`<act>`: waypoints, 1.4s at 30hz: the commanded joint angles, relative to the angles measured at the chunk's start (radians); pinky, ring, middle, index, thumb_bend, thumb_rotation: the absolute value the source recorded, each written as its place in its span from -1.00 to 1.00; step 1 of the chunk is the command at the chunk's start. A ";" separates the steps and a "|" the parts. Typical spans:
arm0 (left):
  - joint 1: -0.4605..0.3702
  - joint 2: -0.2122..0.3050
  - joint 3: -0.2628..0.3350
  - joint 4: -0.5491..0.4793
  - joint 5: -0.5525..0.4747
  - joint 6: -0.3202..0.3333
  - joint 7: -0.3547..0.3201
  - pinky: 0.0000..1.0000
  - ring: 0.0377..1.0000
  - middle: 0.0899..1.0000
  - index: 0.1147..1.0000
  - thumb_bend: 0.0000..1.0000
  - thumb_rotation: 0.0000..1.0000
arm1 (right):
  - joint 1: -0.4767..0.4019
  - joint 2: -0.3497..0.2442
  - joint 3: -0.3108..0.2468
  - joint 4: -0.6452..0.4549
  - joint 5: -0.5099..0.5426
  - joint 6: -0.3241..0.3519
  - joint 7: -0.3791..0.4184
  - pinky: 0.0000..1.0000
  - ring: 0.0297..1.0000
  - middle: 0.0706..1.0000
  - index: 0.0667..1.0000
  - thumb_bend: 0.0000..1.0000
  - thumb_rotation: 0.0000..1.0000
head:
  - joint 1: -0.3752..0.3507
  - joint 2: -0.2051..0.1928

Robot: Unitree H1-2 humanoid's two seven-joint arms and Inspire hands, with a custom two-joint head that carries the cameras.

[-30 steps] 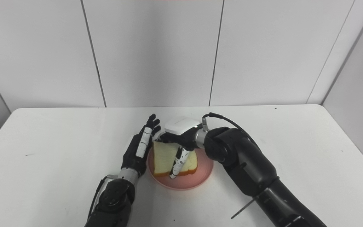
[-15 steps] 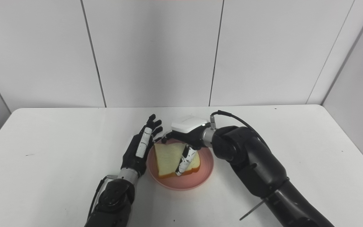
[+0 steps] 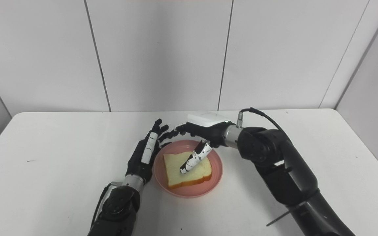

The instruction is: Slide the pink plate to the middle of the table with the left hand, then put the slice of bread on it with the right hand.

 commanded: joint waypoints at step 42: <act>-0.006 -0.010 0.009 -0.073 0.056 -0.075 0.160 0.79 0.82 0.81 0.70 0.77 0.52 | 0.223 0.353 -0.426 0.330 0.572 -0.233 -0.745 0.70 0.72 0.75 0.71 0.68 1.00 | -0.011 0.006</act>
